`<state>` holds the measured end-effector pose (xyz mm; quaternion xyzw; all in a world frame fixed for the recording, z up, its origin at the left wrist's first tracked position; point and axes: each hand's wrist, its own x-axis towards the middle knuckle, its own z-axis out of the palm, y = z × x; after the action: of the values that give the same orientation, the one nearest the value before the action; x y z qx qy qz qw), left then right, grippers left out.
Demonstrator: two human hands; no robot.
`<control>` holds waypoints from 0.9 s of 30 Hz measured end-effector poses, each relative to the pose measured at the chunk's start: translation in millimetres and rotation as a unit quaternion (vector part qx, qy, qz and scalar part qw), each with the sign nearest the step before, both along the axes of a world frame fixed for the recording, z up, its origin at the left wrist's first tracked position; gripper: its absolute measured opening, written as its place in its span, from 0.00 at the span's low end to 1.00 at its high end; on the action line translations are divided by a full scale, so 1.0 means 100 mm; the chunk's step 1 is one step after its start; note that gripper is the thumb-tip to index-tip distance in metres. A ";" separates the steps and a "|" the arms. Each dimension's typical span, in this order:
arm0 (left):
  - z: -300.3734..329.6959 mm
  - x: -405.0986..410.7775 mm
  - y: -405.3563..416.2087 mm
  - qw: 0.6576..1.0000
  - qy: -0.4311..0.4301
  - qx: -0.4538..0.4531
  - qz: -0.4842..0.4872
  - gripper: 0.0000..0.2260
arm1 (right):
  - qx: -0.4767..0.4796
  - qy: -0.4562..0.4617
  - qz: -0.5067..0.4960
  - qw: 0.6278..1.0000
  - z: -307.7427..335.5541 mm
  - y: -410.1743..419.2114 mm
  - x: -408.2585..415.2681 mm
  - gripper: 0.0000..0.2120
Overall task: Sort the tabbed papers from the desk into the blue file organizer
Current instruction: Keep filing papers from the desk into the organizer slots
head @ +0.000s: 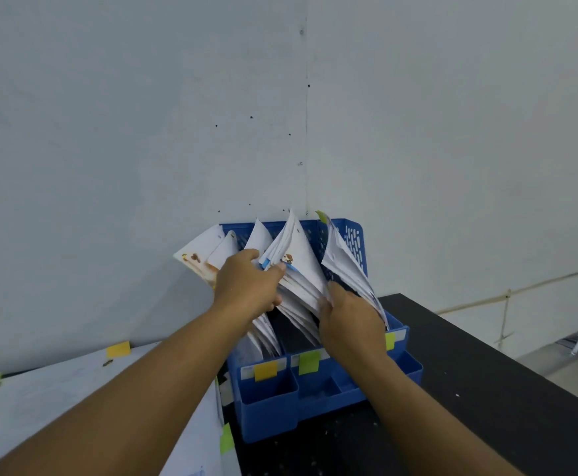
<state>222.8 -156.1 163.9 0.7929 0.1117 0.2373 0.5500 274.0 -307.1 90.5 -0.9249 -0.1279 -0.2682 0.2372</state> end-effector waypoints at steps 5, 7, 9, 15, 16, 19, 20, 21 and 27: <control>-0.26 -0.62 0.27 0.996 -0.038 0.078 0.005 0.09 | 0.060 -0.100 0.058 0.991 -0.14 0.21 -0.37 0.19; -0.52 -0.90 0.47 0.993 -0.030 0.107 0.034 0.01 | 0.081 -0.107 0.102 0.986 -0.23 0.36 -0.58 0.17; -0.82 -1.19 0.71 0.989 -0.005 0.130 0.074 0.01 | 0.089 -0.096 0.152 0.980 -0.35 0.55 -0.83 0.17; -1.43 -1.84 1.31 0.965 0.094 0.196 0.145 0.05 | 0.076 0.074 0.249 0.963 -0.64 1.10 -1.27 0.15; -1.48 -1.92 1.40 0.957 0.112 0.215 0.159 0.06 | 0.057 0.101 0.254 0.960 -0.69 1.18 -1.31 0.15; -1.60 -2.15 1.59 0.924 0.188 0.278 0.183 0.13 | -0.009 0.165 0.264 0.950 -0.78 1.34 -1.40 0.16; -1.64 -2.21 1.62 0.915 0.209 0.297 0.177 0.16 | -0.033 0.174 0.269 0.947 -0.82 1.38 -1.43 0.16; -1.69 -2.26 1.63 0.908 0.224 0.312 0.167 0.18 | -0.057 0.178 0.270 0.945 -0.86 1.41 -1.45 0.16; -1.96 -2.34 1.61 0.901 0.224 0.337 0.156 0.21 | -0.199 0.139 0.221 0.945 -1.02 1.40 -1.57 0.26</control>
<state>-11.6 5.2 -32.0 0.9355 0.2675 0.1600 0.1662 116.9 -167.3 -11.6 -0.9299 -0.3454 -0.0474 0.1173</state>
